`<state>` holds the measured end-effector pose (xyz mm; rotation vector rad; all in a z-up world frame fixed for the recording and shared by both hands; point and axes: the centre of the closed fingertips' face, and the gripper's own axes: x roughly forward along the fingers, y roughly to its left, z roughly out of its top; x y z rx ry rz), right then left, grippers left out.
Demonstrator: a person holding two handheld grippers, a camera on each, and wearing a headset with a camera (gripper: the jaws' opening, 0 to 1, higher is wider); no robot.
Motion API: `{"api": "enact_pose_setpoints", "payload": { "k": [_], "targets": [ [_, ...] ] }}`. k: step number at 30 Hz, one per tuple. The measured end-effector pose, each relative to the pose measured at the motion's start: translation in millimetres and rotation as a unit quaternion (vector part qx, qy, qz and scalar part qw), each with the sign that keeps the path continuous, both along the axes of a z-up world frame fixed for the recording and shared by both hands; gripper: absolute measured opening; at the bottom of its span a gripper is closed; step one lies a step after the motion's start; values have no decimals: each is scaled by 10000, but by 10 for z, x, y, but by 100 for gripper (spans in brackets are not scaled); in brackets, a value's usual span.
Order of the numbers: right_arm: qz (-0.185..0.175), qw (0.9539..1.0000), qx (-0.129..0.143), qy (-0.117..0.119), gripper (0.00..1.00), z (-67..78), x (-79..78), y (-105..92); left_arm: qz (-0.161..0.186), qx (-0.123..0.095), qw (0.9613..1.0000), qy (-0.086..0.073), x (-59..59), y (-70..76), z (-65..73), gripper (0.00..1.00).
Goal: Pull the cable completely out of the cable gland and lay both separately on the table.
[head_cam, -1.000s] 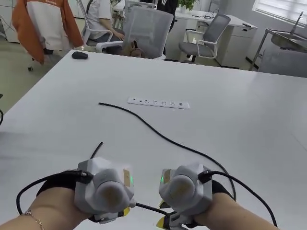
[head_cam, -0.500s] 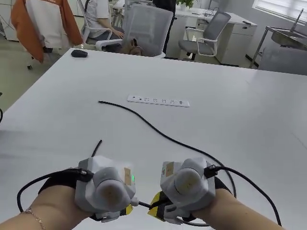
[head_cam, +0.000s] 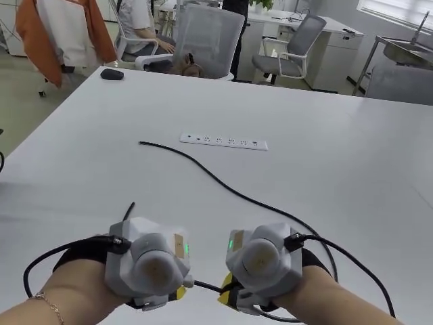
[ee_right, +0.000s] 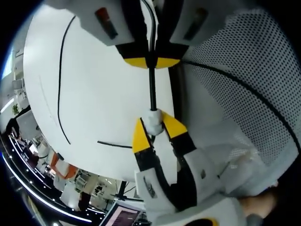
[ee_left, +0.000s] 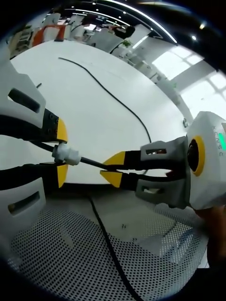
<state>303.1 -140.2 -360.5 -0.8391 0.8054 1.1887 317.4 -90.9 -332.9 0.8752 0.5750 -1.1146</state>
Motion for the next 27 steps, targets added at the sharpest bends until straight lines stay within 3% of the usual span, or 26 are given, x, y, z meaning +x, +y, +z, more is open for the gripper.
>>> {"api": "enact_pose_setpoints", "payload": {
  "k": [3, 7, 13, 19, 21, 22, 23, 24, 25, 27],
  "targets": [
    [-26, 9996, -264, -11, 2, -68, 15, -97, 40, -18, 10000, 13, 11, 7, -1, 17],
    [-130, 9992, -363, 37, 2, -90, 29, -153, 22, -18, 10000, 16, 5, -4, 1, 17],
    [-301, 9969, -718, 75, 2, -164, 49, -305, 42, -31, 10000, 22, 9, 6, 3, 17],
    [-342, 9963, -736, 271, 3, -190, -11, -326, 18, -14, 10000, 21, 1, 2, 0, 17],
    [-275, 9966, -739, 242, 9, -189, -28, -301, 18, -6, 10000, 29, -3, 8, -7, 17],
    [-201, 9974, -646, 231, 13, -170, -38, -257, 9, -1, 10000, 49, -11, 8, -12, 17],
    [-235, 9986, -369, 290, 17, -132, -49, -159, 6, 5, 10000, 50, -14, 8, -15, 17],
    [-252, 9988, -276, 323, 17, -117, -53, -131, -4, 10, 10000, 44, -16, 7, -15, 17],
    [-156, 9991, 63, 399, 16, -47, -78, -12, -8, 11, 10000, 49, -18, 4, -13, 17],
    [-67, 9985, 423, 346, 17, 56, -82, 117, -6, -1, 10000, 41, -15, 1, -8, 17]
  ]
}}
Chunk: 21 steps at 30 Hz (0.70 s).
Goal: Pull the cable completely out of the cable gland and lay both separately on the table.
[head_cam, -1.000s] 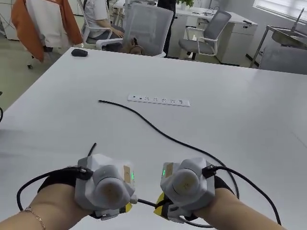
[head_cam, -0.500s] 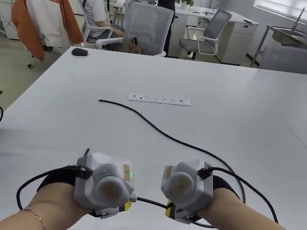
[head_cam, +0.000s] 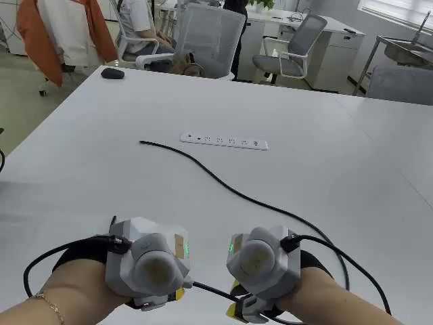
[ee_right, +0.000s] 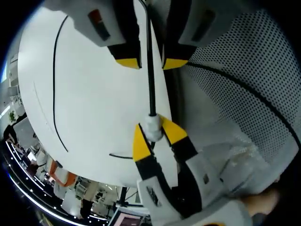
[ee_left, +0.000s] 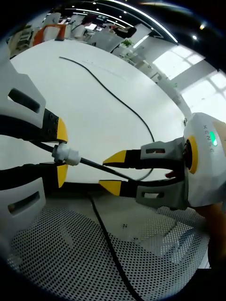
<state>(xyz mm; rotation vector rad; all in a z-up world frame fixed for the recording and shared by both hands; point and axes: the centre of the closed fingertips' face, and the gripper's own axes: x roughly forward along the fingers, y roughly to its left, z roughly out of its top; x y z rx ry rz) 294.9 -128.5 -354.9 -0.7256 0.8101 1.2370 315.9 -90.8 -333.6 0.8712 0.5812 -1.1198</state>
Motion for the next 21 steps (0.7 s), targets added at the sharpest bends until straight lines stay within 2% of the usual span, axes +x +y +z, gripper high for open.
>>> {"api": "enact_pose_setpoints", "payload": {
  "k": [2, 9, 13, 16, 21],
  "targets": [
    [84, 9998, 157, -130, 15, 72, 8, 69, 2, -23, 10000, 23, -7, -3, 2, 17],
    [214, 9989, 365, -196, 12, 127, -9, 161, -57, -11, 10000, 1, -17, -15, 1, 17],
    [204, 9992, 295, -195, 3, 104, 0, 134, -92, -59, 9999, 31, -32, -37, 5, 17],
    [147, 9993, 274, -187, 2, 93, 10, 124, -91, -35, 10000, 14, -27, -38, 3, 17],
    [136, 9995, -65, -261, 2, 10, 41, 16, -36, -16, 10000, 11, -7, -11, -1, 17]
  ]
}}
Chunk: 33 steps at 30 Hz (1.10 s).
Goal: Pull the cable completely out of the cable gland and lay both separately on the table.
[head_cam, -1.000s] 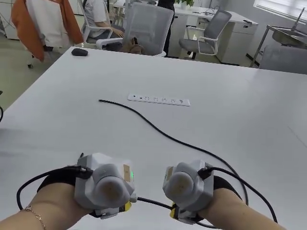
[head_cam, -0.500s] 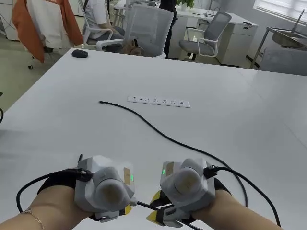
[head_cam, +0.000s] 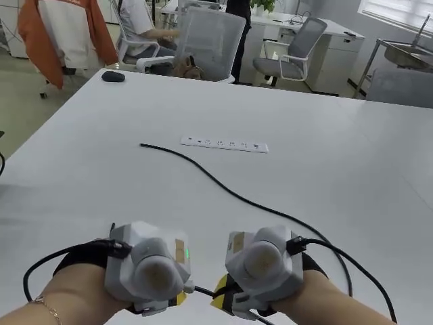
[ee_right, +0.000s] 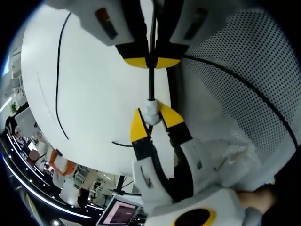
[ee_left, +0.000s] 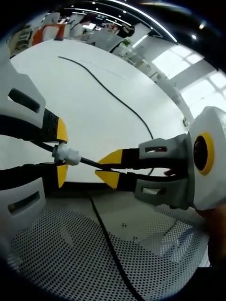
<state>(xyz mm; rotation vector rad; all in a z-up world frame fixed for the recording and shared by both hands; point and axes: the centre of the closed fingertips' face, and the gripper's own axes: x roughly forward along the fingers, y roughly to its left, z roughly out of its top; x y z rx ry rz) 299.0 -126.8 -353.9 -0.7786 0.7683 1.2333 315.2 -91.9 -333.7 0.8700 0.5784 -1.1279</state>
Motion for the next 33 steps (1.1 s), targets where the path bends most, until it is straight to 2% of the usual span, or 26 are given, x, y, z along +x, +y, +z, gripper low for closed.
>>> {"api": "enact_pose_setpoints", "payload": {
  "k": [4, 8, 15, 20, 24, 26, 28, 29, 32, 33],
  "targets": [
    [-61, 9997, -257, -6, 2, -64, 22, -91, -2, 19, 10000, -7, 7, -5, -4, 17],
    [-131, 9979, -631, -44, 2, -148, 51, -228, 25, 19, 10000, -8, 14, 4, -5, 17],
    [-315, 9963, -797, -9, 2, -176, 85, -319, 30, 30, 10000, -18, 19, 6, -9, 17],
    [-511, 9935, -1015, 25, 2, -220, 119, -445, 66, 16, 10000, -27, 28, 15, -2, 17],
    [-608, 9924, -1063, 113, 3, -236, 107, -480, 61, 8, 10000, -30, 25, 9, 3, 17],
    [-453, 9925, -1118, 178, 3, -265, 51, -464, 57, 16, 10000, -33, 26, 10, 1, 17],
    [-388, 9922, -1174, 134, 7, -277, 36, -458, 61, 12, 10000, -21, 22, 13, -3, 17],
    [-301, 9931, -1132, 79, 10, -260, 35, -429, 53, 10, 10000, -12, 15, 13, -5, 17],
    [-342, 9948, -958, 90, 13, -215, 52, -376, 36, 28, 10000, -14, 6, 11, -7, 17],
    [-294, 9964, -795, 78, 14, -183, 51, -321, 36, 25, 10000, -8, 8, 10, -6, 17]
  ]
}}
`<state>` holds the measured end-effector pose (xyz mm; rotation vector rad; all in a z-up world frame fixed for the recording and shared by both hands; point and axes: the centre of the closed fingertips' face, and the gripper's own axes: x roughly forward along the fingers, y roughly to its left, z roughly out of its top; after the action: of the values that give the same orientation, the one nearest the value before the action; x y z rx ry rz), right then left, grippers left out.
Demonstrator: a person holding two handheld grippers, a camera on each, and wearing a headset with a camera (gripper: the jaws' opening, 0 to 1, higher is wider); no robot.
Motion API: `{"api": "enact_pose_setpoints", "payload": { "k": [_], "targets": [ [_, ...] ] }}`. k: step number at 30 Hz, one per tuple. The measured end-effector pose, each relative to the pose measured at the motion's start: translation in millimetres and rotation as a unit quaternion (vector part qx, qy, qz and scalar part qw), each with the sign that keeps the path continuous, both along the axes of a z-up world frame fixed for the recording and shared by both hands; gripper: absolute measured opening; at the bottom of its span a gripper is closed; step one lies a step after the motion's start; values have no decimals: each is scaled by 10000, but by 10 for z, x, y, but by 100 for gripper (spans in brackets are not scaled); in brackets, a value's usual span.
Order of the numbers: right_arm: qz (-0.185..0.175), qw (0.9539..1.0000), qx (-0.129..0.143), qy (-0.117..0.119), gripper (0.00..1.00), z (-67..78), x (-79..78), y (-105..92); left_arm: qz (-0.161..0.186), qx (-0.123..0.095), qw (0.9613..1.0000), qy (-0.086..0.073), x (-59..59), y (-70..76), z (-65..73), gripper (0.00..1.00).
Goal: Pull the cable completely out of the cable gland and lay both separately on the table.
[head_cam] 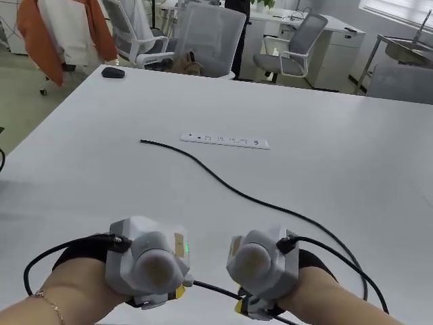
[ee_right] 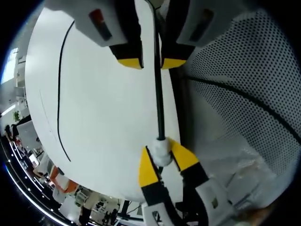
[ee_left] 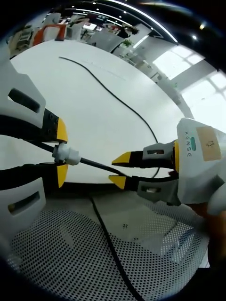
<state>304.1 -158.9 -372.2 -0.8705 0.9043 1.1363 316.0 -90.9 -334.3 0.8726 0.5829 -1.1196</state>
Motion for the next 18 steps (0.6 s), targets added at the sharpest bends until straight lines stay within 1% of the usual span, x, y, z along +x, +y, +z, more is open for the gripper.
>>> {"api": "enact_pose_setpoints", "payload": {
  "k": [3, 4, 8, 11, 12, 13, 16, 18],
  "targets": [
    [69, 9993, 379, -19, 17, 83, -7, 137, 5, -15, 10000, -10, 3, -2, 9, 17],
    [109, 9986, 519, -58, 18, 122, -8, 191, 3, -18, 10000, -12, 3, -2, 9, 17],
    [184, 9961, 843, -172, 18, 230, 1, 309, -27, 2, 10000, -4, -11, -3, 4, 17],
    [210, 9948, 969, -213, 17, 270, 4, 347, -45, -19, 10000, -18, -12, -14, 16, 17],
    [218, 9946, 986, -225, 14, 273, 6, 352, -52, -32, 10000, -23, -14, -18, 22, 17],
    [217, 9946, 986, -224, 12, 273, 6, 352, -59, -48, 10000, -27, -16, -24, 28, 17],
    [224, 9951, 960, -118, 5, 247, -24, 341, -48, -65, 10000, -30, -9, -26, 28, 17],
    [284, 9954, 907, -121, 2, 232, -41, 338, -47, -69, 10000, -25, -7, -26, 26, 17]
  ]
}}
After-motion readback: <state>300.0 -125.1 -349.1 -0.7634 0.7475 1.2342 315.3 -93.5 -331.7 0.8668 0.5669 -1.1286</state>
